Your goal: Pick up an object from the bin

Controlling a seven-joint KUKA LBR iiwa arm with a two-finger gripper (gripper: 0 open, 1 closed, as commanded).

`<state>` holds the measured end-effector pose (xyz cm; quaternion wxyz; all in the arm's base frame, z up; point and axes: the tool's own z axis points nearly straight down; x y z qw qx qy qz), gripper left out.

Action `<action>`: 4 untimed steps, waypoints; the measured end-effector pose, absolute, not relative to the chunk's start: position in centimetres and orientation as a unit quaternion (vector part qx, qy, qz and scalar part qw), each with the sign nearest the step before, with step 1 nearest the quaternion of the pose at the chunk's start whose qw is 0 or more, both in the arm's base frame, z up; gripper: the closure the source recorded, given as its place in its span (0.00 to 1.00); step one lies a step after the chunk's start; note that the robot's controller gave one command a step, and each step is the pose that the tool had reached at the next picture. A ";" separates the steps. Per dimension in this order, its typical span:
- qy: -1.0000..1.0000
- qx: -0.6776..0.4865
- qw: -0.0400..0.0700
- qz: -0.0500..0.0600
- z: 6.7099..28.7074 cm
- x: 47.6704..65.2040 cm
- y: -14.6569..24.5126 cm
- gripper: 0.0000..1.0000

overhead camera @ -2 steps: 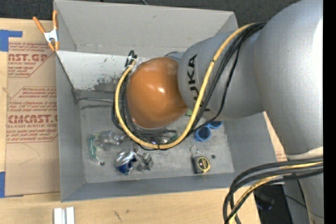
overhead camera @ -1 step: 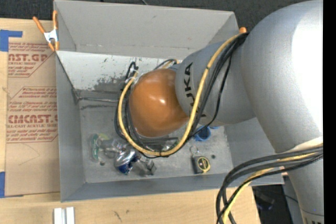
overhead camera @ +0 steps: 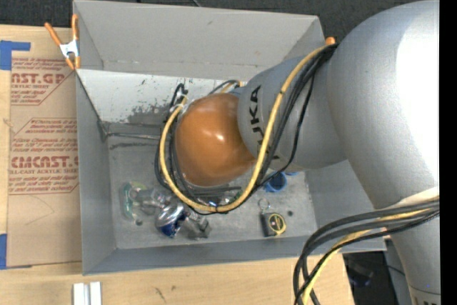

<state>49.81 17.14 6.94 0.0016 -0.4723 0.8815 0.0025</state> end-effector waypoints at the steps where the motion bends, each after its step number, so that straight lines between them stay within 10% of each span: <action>1: 0.881 -0.472 0.000 0.002 6.9 49.8 17.1 1.00; 4: 0.882 -0.471 0.002 0.000 12.2 49.8 17.4 1.00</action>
Offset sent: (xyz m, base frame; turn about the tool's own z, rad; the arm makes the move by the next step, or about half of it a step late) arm 0.0000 0.0000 0.0000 0.0000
